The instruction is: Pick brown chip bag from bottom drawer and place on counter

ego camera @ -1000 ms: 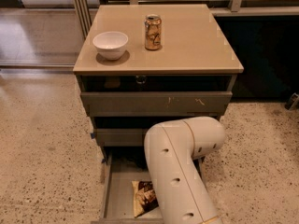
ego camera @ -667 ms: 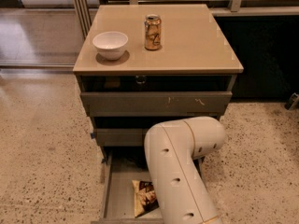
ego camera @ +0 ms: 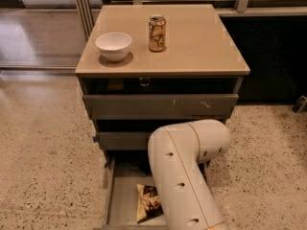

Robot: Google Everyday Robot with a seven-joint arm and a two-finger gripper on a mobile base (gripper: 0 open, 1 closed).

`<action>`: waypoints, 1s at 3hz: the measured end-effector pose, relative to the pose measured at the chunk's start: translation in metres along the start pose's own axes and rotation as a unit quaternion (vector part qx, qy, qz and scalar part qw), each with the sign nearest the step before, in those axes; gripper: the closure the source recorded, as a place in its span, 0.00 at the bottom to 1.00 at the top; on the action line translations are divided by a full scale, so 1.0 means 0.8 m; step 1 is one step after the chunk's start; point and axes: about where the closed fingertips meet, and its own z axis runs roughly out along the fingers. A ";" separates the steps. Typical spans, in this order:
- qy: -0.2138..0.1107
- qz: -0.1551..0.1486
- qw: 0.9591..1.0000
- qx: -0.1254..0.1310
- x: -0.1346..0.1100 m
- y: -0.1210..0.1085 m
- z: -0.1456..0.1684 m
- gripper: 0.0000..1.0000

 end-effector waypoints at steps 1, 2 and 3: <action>-0.001 0.002 1.000 0.000 0.001 0.002 0.000 1.00; -0.002 0.004 1.000 0.007 0.003 0.001 -0.019 1.00; -0.001 0.007 1.000 0.019 0.006 0.002 -0.055 1.00</action>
Offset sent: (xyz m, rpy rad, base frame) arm 0.0093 -0.0059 0.0443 0.0169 -0.0422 -0.0169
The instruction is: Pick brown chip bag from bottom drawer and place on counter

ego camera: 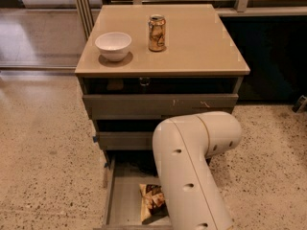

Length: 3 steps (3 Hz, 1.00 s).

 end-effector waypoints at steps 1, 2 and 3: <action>-0.002 0.002 1.000 0.014 0.003 0.003 -0.054 1.00; 0.010 0.005 0.999 0.038 0.008 0.000 -0.138 1.00; 0.024 0.002 0.998 0.054 0.008 -0.003 -0.196 1.00</action>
Offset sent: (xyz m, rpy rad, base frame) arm 0.0174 -0.0158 0.1664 0.0034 -0.1261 -0.0251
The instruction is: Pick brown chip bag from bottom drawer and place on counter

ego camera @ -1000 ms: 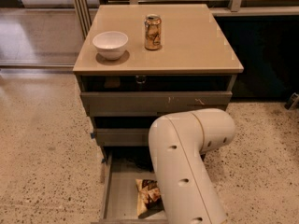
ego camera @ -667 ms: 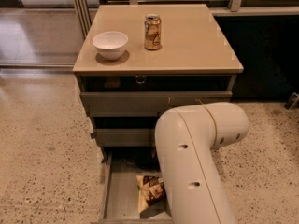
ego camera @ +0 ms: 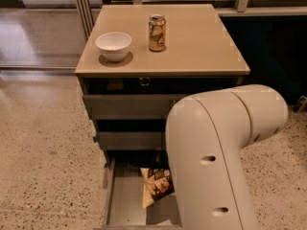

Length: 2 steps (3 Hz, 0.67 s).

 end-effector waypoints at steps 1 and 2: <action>0.017 0.003 0.999 0.029 0.009 -0.014 -0.088 1.00; 0.019 -0.001 0.999 0.031 0.010 -0.012 -0.098 1.00</action>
Offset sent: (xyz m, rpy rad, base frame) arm 0.0141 -0.0113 0.1074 -0.0195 -0.0971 -0.0177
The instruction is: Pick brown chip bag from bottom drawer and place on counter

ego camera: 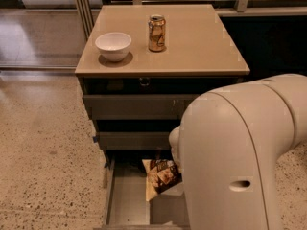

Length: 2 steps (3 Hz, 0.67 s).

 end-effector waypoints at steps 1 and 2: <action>0.019 -0.006 1.000 0.008 0.009 -0.004 -0.037 1.00; 0.033 -0.016 0.999 0.028 0.016 -0.017 -0.098 1.00</action>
Offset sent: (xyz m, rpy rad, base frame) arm 0.0162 -0.0123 0.1448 -0.0723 -0.1342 0.0449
